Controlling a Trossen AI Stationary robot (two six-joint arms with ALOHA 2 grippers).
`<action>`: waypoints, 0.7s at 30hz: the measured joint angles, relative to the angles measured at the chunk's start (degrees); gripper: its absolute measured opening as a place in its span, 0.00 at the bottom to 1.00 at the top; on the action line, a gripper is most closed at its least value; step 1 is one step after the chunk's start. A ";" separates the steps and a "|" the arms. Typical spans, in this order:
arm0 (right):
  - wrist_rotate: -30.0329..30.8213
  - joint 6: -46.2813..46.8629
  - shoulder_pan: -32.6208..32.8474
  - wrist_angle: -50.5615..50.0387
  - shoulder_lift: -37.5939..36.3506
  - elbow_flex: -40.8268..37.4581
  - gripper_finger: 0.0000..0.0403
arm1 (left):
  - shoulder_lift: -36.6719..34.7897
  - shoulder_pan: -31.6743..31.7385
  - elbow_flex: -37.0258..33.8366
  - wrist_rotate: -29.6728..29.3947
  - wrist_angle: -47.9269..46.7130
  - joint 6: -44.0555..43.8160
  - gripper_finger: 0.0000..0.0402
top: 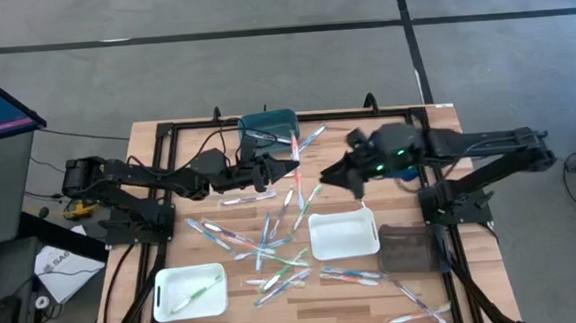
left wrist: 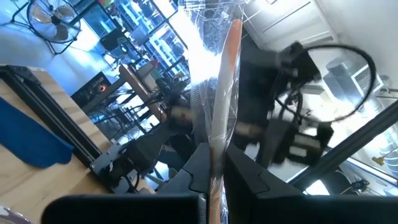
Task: Pick & Place Toothbrushes
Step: Put the orange toothbrush into the black bin
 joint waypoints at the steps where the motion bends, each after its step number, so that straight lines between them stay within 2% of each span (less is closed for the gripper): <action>1: 0.00 0.68 0.39 0.83 1.03 -0.04 0.40 | 0.00 0.00 0.00 0.00 0.00 0.15 0.03; 9: 0.41 1.52 2.12 12.66 5.08 0.00 0.49 | 0.00 0.00 0.00 0.29 -0.02 1.18 0.03; 16: 2.01 3.32 -0.75 5.88 5.34 0.00 0.59 | 0.00 -0.07 0.00 1.65 -0.04 1.18 0.03; 21: 2.11 2.64 -1.82 7.22 5.34 0.00 0.62 | 0.00 -0.04 0.00 1.64 -0.11 1.18 0.03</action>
